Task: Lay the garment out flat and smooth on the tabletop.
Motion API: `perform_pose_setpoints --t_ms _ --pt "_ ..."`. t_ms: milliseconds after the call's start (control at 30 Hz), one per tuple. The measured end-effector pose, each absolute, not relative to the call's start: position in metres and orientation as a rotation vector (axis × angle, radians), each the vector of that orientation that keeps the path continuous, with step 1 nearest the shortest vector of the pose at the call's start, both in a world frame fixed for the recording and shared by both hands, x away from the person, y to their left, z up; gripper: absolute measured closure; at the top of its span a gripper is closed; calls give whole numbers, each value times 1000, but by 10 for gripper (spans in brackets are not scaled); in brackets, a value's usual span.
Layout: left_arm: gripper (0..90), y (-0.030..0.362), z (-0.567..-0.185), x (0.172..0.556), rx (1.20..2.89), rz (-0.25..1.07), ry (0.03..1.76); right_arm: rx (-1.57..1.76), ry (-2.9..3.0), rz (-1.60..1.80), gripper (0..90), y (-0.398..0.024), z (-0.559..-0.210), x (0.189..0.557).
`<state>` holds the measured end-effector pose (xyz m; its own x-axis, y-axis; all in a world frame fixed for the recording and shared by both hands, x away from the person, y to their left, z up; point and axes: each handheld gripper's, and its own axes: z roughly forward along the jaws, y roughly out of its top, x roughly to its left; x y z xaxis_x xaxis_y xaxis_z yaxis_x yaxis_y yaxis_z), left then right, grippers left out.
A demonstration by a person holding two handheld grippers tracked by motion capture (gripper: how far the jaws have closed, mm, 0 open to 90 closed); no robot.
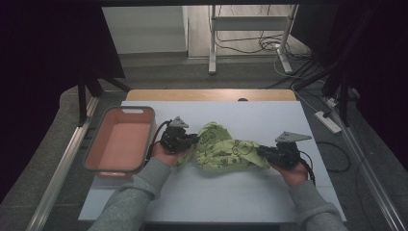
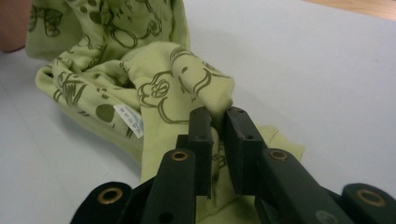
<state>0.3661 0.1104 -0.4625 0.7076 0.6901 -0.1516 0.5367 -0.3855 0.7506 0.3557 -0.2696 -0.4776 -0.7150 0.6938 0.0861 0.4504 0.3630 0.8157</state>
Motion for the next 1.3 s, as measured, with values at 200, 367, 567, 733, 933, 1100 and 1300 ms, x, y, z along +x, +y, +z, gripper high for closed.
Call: perform_pose_setpoints --t_ms 200,367,567,733,933,1100,1300 --pt "811 117 -462 356 2060 239 926 995 2385 1266 820 -272 -481 342" --pt "812 120 -464 351 2037 243 919 979 2396 1274 842 -272 -481 333" --pt "812 123 -468 347 2006 238 918 963 2424 1270 864 -270 -483 329" --pt "812 125 -469 344 1993 229 908 961 2423 1268 864 -269 -483 329" --pt "812 126 -464 337 1992 232 881 961 2400 1290 842 -272 -481 329" --pt "811 124 -463 335 1987 229 863 934 2343 1314 669 -272 -471 332" --pt "811 125 -463 334 1985 224 860 925 2303 1347 589 -256 -454 357"
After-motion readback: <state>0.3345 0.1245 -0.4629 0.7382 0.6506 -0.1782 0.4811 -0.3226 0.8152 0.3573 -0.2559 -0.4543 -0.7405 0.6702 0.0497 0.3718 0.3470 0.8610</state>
